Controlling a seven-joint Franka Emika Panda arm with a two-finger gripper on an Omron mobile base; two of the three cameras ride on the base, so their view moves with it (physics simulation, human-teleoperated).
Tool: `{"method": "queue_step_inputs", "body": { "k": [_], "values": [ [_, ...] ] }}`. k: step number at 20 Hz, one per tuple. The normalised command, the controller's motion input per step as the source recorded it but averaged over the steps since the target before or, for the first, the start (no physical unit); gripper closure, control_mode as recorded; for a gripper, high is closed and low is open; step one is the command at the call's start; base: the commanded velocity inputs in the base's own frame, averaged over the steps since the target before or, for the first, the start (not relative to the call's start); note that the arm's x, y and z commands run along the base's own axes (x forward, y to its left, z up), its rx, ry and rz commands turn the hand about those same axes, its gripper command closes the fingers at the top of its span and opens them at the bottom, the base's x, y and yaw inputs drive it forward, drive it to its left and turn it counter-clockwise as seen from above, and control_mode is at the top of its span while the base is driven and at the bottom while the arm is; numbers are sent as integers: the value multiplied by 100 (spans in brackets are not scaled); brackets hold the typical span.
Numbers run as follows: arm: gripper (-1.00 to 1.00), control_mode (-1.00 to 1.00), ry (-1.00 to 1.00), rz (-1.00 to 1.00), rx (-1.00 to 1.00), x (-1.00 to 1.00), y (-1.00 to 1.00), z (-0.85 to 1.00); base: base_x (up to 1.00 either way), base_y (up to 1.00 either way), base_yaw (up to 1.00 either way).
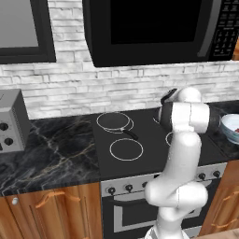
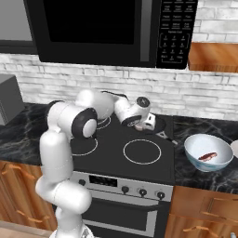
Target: Place one of the steaks on the plate and the other in the bowl. Then place the bowl in the fridge.
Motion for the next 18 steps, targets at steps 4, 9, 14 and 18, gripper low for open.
{"method": "queue_step_inputs", "body": {
  "k": [4, 9, 14, 18],
  "values": [
    [100, -100, -13, -1, 0, -74, 4, 100, 0, 0, 0],
    [100, -100, 3, 0, 0, -88, 3, 98, 0, 0, 0],
    [100, -100, 27, 0, 0, -99, 20, 93, 0, 0, 0],
    [100, -100, 16, 0, 0, -94, 32, 78, 0, 0, 0]
  ]
}}
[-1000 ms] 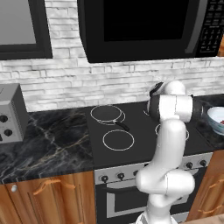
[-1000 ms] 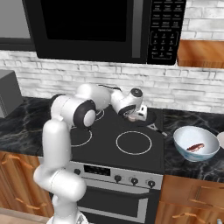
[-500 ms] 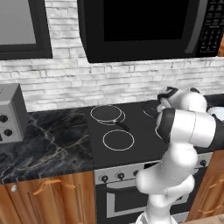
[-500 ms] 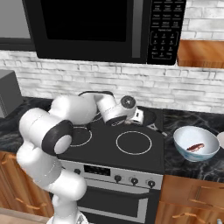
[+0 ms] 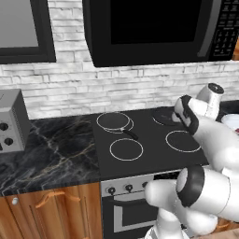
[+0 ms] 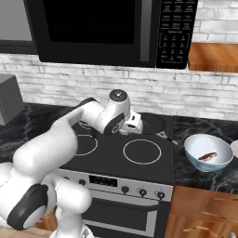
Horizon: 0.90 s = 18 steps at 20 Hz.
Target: Place one of the steaks on the plate and the other in the bowl. Then place the bowl in the fridge.
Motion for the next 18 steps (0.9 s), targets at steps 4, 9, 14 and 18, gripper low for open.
{"method": "queue_step_inputs", "body": {
  "k": [4, 9, 14, 18],
  "values": [
    [100, -100, -32, 0, 0, -92, 37, 10, 0, 0, 0],
    [100, -100, -18, -1, -4, -74, 63, 14, 0, 0, 0],
    [100, -100, 0, -2, -2, -67, 53, 81, 0, 0, 0],
    [100, 100, 0, 0, -5, -56, 35, 61, -8, -14, 0]
  ]
}}
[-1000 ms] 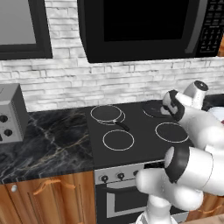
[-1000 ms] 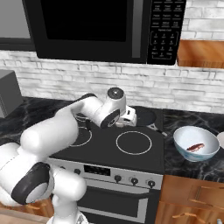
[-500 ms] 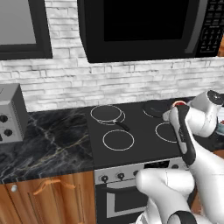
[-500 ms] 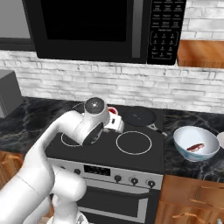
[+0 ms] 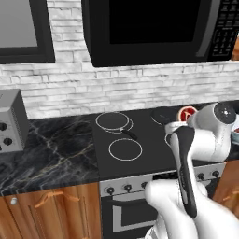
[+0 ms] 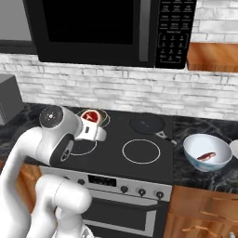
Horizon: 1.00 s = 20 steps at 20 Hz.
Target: Place one of the steaks on the plate and the other in the bowl. Then place the bowl in the fridge.
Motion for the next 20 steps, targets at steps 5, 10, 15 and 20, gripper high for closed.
{"method": "queue_step_inputs", "body": {
  "k": [5, 10, 15, 20],
  "values": [
    [100, 100, 0, 0, 0, 0, 0, 0, -72, -100, 0],
    [100, 100, 0, 0, 0, 0, 0, 0, -52, -100, 0],
    [100, 100, 0, 0, 0, 0, 0, 0, 36, -100, 0],
    [100, 100, 0, 0, 0, 0, 0, 0, 76, -95, -17]
  ]
}}
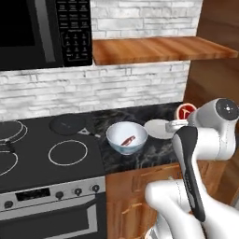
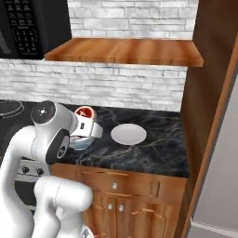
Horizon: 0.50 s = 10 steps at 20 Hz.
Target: Place one of the steaks on the plate and the other in the bowl. Then place the bowl in the fridge.
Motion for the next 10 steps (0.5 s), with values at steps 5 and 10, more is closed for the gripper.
{"method": "queue_step_inputs", "body": {
  "k": [5, 10],
  "values": [
    [100, 100, 0, 0, 0, 0, 0, 0, 34, -64, -27],
    [100, 100, 0, 0, 0, 0, 0, 0, 63, 84, -8]
  ]
}}
